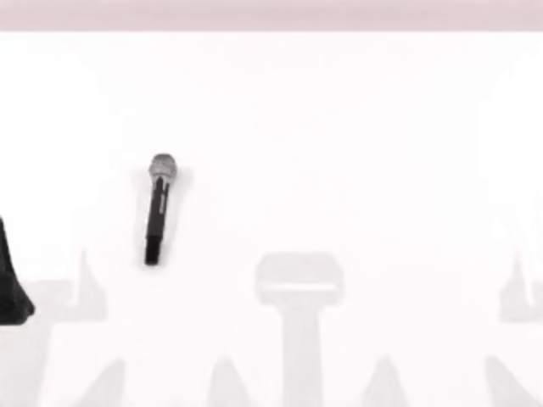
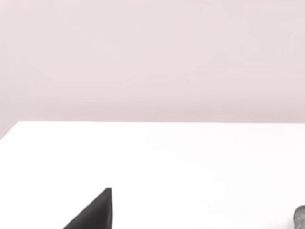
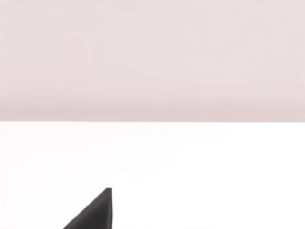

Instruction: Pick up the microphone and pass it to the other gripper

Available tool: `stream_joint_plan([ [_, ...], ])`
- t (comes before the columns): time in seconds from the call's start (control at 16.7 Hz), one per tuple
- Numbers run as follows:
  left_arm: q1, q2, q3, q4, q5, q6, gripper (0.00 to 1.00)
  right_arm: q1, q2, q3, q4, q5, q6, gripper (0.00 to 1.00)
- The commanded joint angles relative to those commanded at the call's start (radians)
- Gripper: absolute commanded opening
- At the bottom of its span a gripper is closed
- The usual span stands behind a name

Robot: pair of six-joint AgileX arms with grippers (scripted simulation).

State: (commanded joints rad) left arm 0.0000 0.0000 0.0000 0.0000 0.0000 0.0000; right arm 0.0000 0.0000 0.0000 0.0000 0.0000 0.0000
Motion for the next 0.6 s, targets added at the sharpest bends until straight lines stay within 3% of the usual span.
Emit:
stream_joint_plan([
  [0.3, -0.019, 0.062, 0.060, -0.039, 0.007, -0.011, 1.00, 0.000, 0.000, 0.000, 0.000, 0.000, 0.000, 1.00],
  [0.6, -0.079, 0.373, 0.319, -0.216, 0.015, -0.063, 1.00, 0.000, 0.000, 0.000, 0.000, 0.000, 0.000, 1.00],
])
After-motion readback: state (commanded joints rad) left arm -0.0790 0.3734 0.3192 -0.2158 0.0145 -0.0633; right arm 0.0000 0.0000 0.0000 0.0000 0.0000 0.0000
